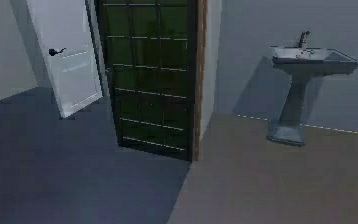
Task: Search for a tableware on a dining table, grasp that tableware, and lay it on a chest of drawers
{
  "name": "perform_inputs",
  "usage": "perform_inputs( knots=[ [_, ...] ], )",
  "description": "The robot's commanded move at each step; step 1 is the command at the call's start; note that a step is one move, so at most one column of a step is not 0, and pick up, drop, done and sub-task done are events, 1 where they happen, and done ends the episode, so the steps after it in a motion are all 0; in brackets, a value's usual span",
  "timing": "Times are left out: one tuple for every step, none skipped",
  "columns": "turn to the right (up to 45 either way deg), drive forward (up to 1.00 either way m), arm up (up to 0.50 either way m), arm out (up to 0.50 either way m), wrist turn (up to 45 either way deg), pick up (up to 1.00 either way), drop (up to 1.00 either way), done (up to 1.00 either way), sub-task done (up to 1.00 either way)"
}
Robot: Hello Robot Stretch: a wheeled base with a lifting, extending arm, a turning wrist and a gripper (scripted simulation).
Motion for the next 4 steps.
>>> perform_inputs(
  knots=[
    [45.0,0.0,0.0,0.0,0.0,0.0,0.0,0.0,0.0],
    [39.0,0.0,0.0,0.0,0.0,0.0,0.0,0.0,0.0],
    [0.0,0.25,0.0,0.0,0.0,0.0,0.0,0.0,0.0],
    [-45.0,0.0,0.0,0.0,0.0,0.0,0.0,0.0,0.0]
  ],
)
